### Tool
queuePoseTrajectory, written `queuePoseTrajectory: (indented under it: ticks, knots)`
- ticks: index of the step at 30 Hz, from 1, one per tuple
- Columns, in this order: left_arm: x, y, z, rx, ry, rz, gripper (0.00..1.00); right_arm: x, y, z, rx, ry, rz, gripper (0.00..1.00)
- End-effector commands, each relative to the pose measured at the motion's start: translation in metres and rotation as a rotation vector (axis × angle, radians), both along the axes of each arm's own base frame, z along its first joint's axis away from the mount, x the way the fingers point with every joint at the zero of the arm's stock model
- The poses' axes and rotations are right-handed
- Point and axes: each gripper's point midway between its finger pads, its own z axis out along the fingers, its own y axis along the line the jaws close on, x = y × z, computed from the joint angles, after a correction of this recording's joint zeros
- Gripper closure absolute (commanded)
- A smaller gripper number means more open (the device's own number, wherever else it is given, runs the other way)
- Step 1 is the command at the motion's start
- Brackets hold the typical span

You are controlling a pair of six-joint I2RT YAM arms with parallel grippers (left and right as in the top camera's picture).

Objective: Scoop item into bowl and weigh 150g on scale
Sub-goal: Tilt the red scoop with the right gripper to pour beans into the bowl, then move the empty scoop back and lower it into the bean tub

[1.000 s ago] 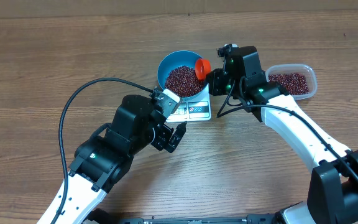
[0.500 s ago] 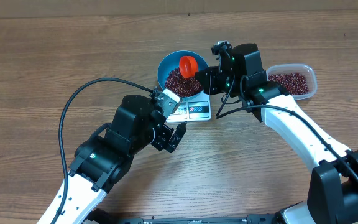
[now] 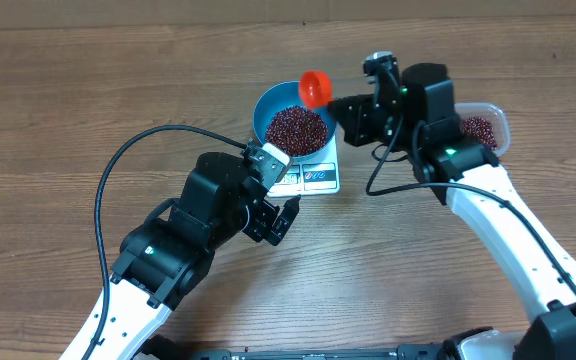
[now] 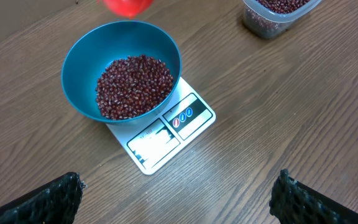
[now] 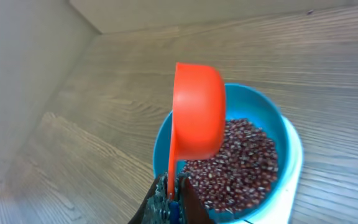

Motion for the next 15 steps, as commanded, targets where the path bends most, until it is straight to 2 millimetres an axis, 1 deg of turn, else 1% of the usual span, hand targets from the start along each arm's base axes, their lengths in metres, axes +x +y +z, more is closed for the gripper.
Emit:
queuePoseTrajectory:
  ticks: [1, 6, 10, 15]
  knots:
    - [0.0, 0.0, -0.005, 0.013, 0.005, -0.015, 0.0, 0.005, -0.018, 0.03, 0.014, -0.056, -0.039, 0.96]
    - [0.0, 0.0, -0.005, 0.013, 0.005, -0.015, 0.0, 0.009, -0.049, 0.026, 0.002, -0.022, -0.109, 0.96]
    - [0.0, 0.0, -0.005, 0.013, 0.005, -0.015, 0.01, 0.011, -0.077, 0.021, -0.006, 0.016, -0.176, 0.96]
    - [0.0, 0.0, -0.005, 0.013, 0.005, -0.015, 0.01, 0.009, -0.117, 0.013, -0.015, 0.079, -0.269, 0.96]
